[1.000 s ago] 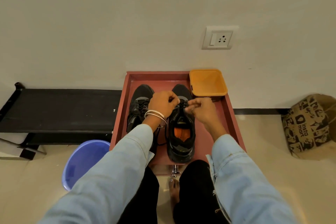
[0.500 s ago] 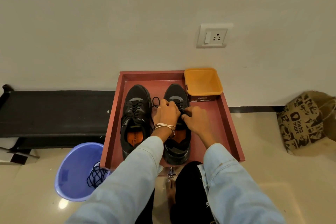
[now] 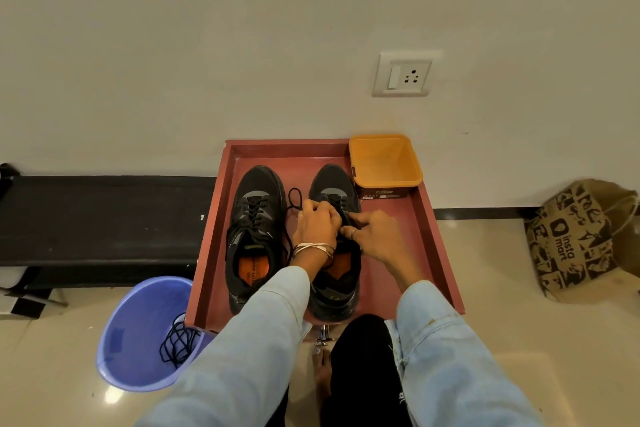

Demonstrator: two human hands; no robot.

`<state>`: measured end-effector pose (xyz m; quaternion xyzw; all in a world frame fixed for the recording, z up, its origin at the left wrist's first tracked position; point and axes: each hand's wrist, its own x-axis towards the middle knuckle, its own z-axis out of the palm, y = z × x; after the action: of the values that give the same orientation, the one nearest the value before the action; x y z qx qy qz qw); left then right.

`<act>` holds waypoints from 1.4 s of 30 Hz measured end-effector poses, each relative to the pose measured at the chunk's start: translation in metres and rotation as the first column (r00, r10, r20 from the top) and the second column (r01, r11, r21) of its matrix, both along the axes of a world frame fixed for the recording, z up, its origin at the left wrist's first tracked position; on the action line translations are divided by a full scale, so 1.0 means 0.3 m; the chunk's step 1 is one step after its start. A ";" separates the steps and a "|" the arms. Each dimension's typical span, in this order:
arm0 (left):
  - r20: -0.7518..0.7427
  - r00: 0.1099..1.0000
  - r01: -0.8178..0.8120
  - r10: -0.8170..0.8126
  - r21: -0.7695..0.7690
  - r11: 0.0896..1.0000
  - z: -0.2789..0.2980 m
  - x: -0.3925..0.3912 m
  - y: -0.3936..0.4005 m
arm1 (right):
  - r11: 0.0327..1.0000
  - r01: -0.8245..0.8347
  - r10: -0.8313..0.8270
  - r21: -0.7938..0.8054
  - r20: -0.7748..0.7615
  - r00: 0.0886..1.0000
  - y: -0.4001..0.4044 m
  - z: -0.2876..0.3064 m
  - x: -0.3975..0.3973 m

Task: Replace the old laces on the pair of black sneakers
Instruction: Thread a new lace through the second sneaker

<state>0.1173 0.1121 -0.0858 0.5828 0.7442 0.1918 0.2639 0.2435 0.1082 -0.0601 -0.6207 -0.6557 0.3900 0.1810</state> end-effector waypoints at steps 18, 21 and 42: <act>0.128 0.991 -0.053 0.047 0.047 0.997 -0.050 -0.025 0.019 | 0.973 0.053 -0.115 -0.227 -0.271 0.956 0.013 0.014 0.020; 0.116 0.992 -0.055 0.052 0.025 0.998 -0.038 -0.023 0.027 | 0.976 0.095 -0.138 -0.195 -0.220 0.966 0.032 -0.005 0.014; 0.234 0.925 -0.275 0.298 -0.128 0.953 -0.035 0.023 0.010 | 0.957 0.268 -0.285 -0.111 -0.189 0.940 0.072 -0.076 -0.008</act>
<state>0.1240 0.1152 -0.0963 0.4259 0.7903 0.2654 0.3517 0.2410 0.1298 -0.0828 -0.6706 -0.5231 0.4492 0.2737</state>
